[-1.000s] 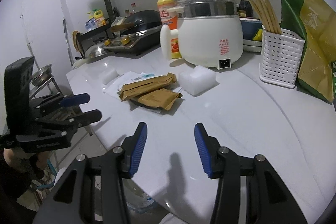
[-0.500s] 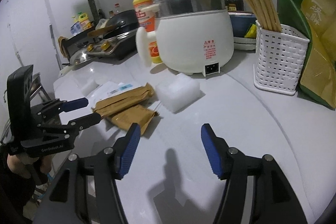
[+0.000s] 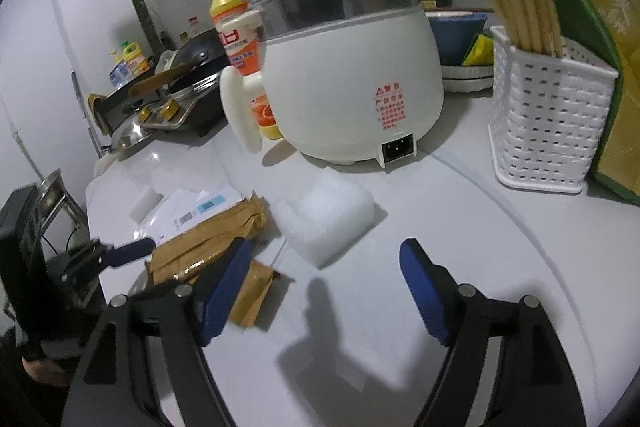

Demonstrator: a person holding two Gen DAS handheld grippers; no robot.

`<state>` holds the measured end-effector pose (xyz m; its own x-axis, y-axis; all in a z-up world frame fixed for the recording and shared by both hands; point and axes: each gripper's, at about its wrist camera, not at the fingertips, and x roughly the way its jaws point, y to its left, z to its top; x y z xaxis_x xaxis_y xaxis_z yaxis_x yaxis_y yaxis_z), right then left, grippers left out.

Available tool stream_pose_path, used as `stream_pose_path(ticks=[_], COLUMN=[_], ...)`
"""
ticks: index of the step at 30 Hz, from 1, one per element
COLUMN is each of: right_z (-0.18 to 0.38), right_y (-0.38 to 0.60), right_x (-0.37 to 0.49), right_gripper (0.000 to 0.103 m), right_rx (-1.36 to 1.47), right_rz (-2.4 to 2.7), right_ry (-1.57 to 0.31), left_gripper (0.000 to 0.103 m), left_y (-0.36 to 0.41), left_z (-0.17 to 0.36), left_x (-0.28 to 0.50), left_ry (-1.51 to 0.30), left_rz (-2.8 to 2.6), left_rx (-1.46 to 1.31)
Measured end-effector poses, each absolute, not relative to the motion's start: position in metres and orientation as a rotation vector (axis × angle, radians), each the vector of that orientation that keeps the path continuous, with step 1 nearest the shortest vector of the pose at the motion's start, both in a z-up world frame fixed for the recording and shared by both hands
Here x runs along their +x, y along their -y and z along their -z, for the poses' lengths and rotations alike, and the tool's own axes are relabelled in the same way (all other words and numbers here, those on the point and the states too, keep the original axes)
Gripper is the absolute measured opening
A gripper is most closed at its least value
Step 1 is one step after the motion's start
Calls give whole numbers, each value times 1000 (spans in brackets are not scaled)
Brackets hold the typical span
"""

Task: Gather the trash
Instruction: 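Grasp the brown snack packet on the papers with the left tool, then grasp the white foam block with the right tool while the left tool holds the packet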

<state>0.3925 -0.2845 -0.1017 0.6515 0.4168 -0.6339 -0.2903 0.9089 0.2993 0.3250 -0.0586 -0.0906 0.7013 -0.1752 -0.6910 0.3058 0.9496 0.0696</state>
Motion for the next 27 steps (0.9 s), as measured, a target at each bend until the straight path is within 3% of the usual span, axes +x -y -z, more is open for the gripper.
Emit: stream_pose_path(ticks=[6, 16, 21, 27], right_z=[111, 126, 129, 126], right_y=[273, 258, 249, 239], right_x=[412, 441, 441, 439], right_gripper=[76, 76, 54, 39], right_rx=[148, 161, 159, 132], right_rz=[-347, -332, -346, -357], right_ry=[-784, -854, -868, -849], left_gripper=[30, 26, 26, 26], left_y=[54, 46, 41, 37], left_z=[85, 66, 59, 54], left_x=[318, 308, 299, 291], left_ry=[-713, -652, -614, -602], left_rz=[291, 301, 297, 294], left_rx=[181, 152, 128, 117])
